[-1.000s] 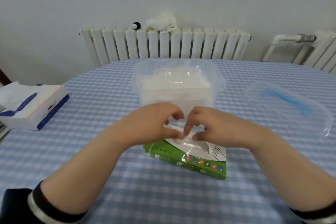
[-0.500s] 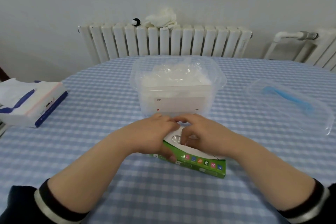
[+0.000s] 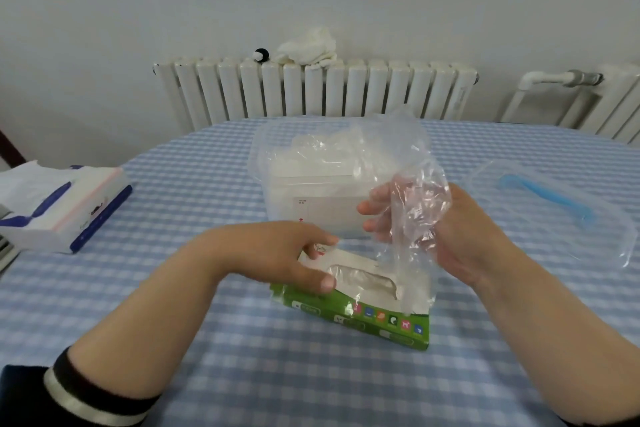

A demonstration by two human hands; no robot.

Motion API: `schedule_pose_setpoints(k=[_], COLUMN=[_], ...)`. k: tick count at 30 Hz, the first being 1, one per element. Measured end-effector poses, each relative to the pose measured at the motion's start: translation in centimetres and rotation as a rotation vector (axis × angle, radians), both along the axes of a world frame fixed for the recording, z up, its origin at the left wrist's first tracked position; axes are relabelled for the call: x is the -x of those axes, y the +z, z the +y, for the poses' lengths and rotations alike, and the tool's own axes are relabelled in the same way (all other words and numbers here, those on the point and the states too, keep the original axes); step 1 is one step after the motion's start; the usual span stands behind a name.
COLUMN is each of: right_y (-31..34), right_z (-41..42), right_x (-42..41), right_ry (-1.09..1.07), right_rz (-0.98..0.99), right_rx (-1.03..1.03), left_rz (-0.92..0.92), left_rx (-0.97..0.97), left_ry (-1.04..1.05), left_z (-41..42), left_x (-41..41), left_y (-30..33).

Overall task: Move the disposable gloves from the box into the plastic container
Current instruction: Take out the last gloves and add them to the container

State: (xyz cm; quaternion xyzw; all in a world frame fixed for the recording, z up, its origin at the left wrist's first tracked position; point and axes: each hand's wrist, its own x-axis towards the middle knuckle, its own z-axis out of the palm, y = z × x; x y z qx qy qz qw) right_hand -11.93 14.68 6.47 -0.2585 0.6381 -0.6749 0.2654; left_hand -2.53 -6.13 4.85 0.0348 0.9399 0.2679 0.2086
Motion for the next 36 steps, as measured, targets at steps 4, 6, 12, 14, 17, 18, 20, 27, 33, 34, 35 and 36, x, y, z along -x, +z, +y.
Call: schedule_pose_setpoints(k=[4,6,12,14,17,18,20,27,33,34,35,36], right_y=[-0.2,-0.5,-1.2,-1.2,-1.6,-1.5,-2.0,-3.4,0.8,1.7,2.4,3.0], right_z=[-0.2,-0.4,-0.7,-0.5,-0.1,-0.2,-0.2,0.4,-1.2,-2.0,-2.9,-3.9], right_x=[0.0,0.1,0.6,0.5,1.0,0.9,1.1,4.1,2.5,2.4,2.6,3.1], right_ry=[0.047,0.06,0.159,0.214,0.37,0.404,0.322,0.284,-0.237,-0.272,-0.283,-0.257], right_rz=[-0.05,-0.07,-0.165,-0.181,-0.268,-0.313,-0.476,-0.699,-0.115,0.102,0.298,0.463], right_rx=[0.001,-0.01,-0.009,-0.023,0.01,0.049,0.127,0.477,0.377,0.287,0.164,-0.011], left_rz=[0.19,0.323,0.492,0.462,0.442,0.445,0.46,0.618,0.766,0.77,0.769,0.762], left_rx=[-0.523,-0.675,-0.613,-0.548,-0.564,-0.567,-0.552,-0.425,-0.001,0.107,0.203,0.281], left_ry=[0.158,0.285,0.484,0.441,0.384,0.39,0.43,0.744,0.815,0.803,0.786,0.775], left_z=[-0.4,0.4,2.0,2.1,2.3,2.3,2.2,-0.4,-2.0,-2.0,-2.0,-2.0], left_x=[-0.5,-0.4,2.2,3.1,4.3,4.6,5.2,8.0,9.5,9.7,9.9,9.9], left_y=[2.2,2.8,4.4,4.8,5.0,5.2,5.5,6.6,4.3,4.0,3.7,3.5])
